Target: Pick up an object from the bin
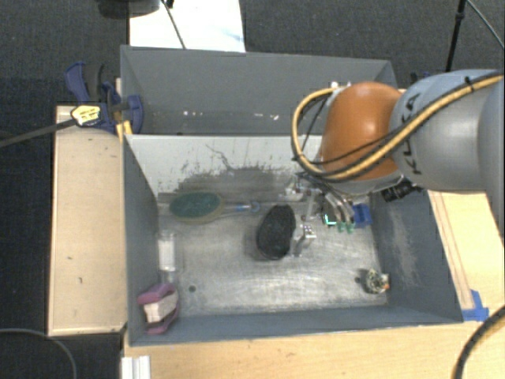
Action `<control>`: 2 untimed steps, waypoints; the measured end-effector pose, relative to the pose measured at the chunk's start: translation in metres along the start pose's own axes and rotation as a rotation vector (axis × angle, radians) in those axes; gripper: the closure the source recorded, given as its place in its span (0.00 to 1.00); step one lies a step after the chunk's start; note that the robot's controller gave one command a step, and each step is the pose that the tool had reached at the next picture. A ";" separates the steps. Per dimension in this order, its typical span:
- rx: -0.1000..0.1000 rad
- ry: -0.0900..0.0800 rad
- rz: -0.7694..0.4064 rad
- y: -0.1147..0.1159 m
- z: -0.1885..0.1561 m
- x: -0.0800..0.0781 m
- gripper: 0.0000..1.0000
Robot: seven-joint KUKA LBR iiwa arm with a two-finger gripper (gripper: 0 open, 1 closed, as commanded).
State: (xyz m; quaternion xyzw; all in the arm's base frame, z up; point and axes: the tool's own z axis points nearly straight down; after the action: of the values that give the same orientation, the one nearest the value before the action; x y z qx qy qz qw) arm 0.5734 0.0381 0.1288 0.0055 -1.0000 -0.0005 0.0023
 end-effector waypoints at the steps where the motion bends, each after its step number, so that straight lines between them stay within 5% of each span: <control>1: -0.002 -0.014 0.159 0.016 0.056 0.016 0.00; 2: -0.002 -0.003 0.292 0.077 0.049 0.045 0.00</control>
Offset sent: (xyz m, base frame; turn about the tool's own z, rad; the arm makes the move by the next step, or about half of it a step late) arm -0.0193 0.0158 -0.0588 0.1588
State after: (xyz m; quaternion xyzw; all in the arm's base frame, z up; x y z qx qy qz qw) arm 0.5276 0.1147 0.0801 -0.1402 -0.9901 -0.0012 0.0011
